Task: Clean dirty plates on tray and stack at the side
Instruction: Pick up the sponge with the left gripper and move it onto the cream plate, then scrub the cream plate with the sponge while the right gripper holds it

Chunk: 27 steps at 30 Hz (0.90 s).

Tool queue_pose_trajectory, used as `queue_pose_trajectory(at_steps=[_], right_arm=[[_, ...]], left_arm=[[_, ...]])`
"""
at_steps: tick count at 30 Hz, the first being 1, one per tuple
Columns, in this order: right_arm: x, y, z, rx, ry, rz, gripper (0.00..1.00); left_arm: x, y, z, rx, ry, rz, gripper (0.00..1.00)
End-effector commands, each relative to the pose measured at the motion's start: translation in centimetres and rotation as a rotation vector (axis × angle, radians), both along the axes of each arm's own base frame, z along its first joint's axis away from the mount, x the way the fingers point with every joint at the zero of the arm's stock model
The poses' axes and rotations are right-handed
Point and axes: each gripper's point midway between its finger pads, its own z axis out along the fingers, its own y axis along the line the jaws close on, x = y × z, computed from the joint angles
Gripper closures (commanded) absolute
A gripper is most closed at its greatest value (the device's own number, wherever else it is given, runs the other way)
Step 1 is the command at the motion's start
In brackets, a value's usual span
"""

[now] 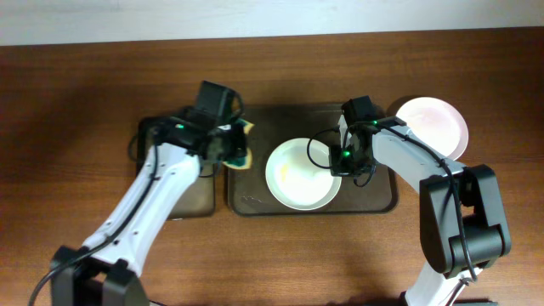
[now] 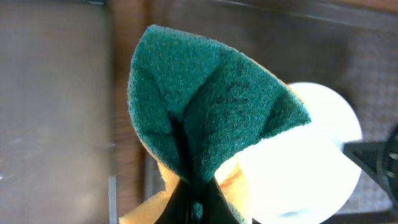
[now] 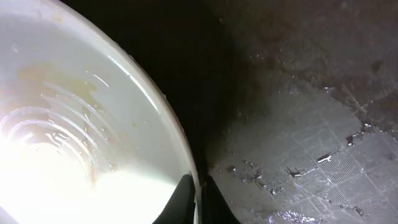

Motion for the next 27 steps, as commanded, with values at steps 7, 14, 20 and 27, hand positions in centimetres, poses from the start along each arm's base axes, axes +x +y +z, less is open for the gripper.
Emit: queue_pose_trajectory(at_steps=[7,14,20,27], right_arm=[[0.1,-0.2,-0.8,-0.022,-0.009,-0.004,0.96],[0.4,0.3,-0.6,0.003,-0.021,-0.01,0.96],[0.5,0.6,-0.5,0.021,-0.022,-0.007,0.96],[0.4,0.6,-0.6,0.023,-0.017,-0.026,0.96]], left_arm=[[-1.5,-9.6,-5.9,-0.114,0.099,-0.238,1.0],[-1.8,-12.3,-9.1,-0.141,0.148,-0.186,1.0],[-1.4,-14.3,-9.9,-0.213,0.149,-0.168,1.0],[-1.6,-14.6,-11.6,-0.208,0.186,-0.123,1.0]])
